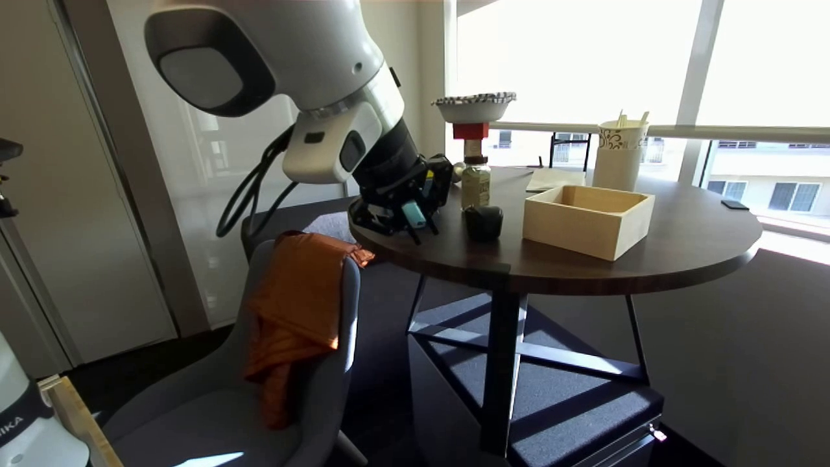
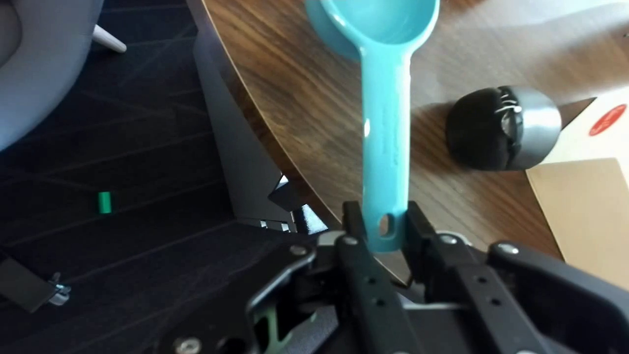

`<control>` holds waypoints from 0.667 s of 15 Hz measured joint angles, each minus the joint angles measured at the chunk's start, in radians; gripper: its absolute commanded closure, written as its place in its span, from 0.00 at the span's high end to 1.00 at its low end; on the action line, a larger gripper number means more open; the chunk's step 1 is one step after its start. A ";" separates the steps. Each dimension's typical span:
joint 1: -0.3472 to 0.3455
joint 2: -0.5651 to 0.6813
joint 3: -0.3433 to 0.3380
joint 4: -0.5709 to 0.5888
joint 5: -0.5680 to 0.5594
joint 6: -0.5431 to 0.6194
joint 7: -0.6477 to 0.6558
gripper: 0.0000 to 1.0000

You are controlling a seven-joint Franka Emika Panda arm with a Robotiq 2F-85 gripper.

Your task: Remove the scoop from the bowl

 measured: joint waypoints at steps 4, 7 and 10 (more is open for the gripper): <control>-0.002 0.007 0.008 0.000 -0.017 0.017 0.023 0.06; -0.002 0.022 0.017 0.004 -0.053 0.034 0.084 0.06; -0.001 0.043 0.029 0.024 -0.077 0.034 0.151 0.06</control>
